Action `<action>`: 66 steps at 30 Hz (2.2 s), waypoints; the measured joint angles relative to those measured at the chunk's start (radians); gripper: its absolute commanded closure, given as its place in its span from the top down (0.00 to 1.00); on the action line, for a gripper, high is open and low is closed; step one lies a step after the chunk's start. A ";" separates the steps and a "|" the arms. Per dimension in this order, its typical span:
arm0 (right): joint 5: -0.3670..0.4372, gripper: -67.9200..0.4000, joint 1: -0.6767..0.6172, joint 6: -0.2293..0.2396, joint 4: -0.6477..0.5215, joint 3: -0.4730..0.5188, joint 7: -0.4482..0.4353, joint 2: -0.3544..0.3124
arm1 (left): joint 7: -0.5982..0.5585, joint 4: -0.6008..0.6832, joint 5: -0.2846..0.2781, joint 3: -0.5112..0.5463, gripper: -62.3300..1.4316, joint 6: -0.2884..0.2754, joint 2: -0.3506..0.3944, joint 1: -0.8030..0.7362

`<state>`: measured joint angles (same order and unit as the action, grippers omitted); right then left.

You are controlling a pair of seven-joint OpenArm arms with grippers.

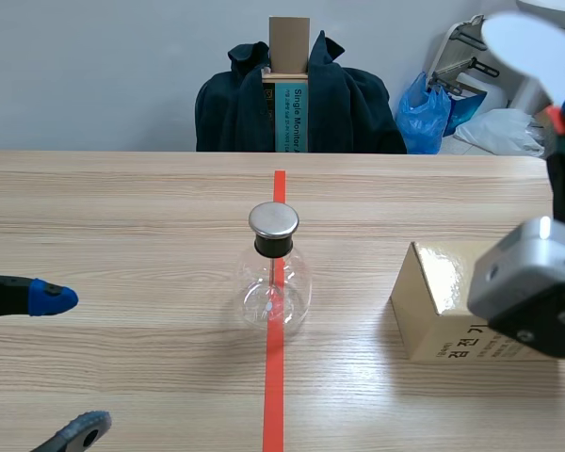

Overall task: Do the electroscope experiment.
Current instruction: 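Put the plate down on the right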

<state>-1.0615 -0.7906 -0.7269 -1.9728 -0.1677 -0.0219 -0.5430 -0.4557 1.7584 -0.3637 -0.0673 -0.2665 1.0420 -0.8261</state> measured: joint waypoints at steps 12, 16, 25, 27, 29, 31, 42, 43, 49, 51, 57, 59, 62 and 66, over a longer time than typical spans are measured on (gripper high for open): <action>0.023 0.02 0.074 0.005 0.394 -0.001 -0.129 0.081 | 0.085 0.048 -0.112 0.071 1.00 0.039 0.061 -0.090; 0.038 0.02 0.113 0.005 0.455 -0.003 -0.211 0.123 | 0.084 0.048 -0.117 0.071 1.00 0.039 0.061 -0.088; 0.038 0.02 0.134 0.006 0.555 -0.003 -0.309 0.201 | 0.078 0.048 -0.117 0.071 1.00 0.066 0.058 -0.074; 0.039 0.02 0.141 0.006 0.555 -0.003 -0.310 0.209 | 0.078 0.048 -0.117 0.071 1.00 0.070 0.058 -0.074; 0.058 0.02 0.156 0.005 0.555 -0.003 -0.308 0.215 | 0.078 0.048 -0.117 0.071 1.00 0.089 0.058 -0.074; 0.057 0.02 0.171 0.005 0.554 -0.003 -0.307 0.217 | 0.076 0.048 -0.117 0.071 1.00 0.104 0.058 -0.074; 0.037 0.02 0.178 0.005 0.620 -0.003 -0.318 0.221 | 0.065 0.048 -0.120 0.071 1.00 0.146 0.041 -0.074; 0.037 0.02 0.182 0.005 0.633 -0.003 -0.317 0.222 | 0.068 0.048 -0.120 0.071 1.00 0.146 0.041 -0.074; 0.032 0.02 0.231 0.002 0.687 -0.003 -0.323 0.222 | 0.070 0.048 -0.120 0.071 1.00 0.146 0.041 -0.074; 0.028 0.02 0.231 0.001 0.686 -0.003 -0.341 0.222 | 0.070 0.048 -0.120 0.071 1.00 0.146 0.041 -0.074; 0.020 0.03 0.230 0.001 0.686 -0.003 -0.343 0.222 | 0.070 0.048 -0.120 0.071 1.00 0.146 0.041 -0.074; 0.014 0.03 0.230 0.001 0.686 -0.003 -0.343 0.222 | 0.070 0.048 -0.120 0.071 1.00 0.146 0.041 -0.074; 0.014 0.03 0.230 0.001 0.686 -0.003 -0.343 0.222 | 0.070 0.048 -0.120 0.071 1.00 0.146 0.041 -0.074; 0.014 0.03 0.231 0.001 0.686 -0.003 -0.339 0.222 | 0.071 0.048 -0.120 0.071 1.00 0.146 0.041 -0.074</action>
<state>-1.0473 -0.5598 -0.7258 -1.2865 -0.1703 -0.3607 -0.3214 -0.3847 1.8061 -0.4835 0.0032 -0.1200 1.0832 -0.9001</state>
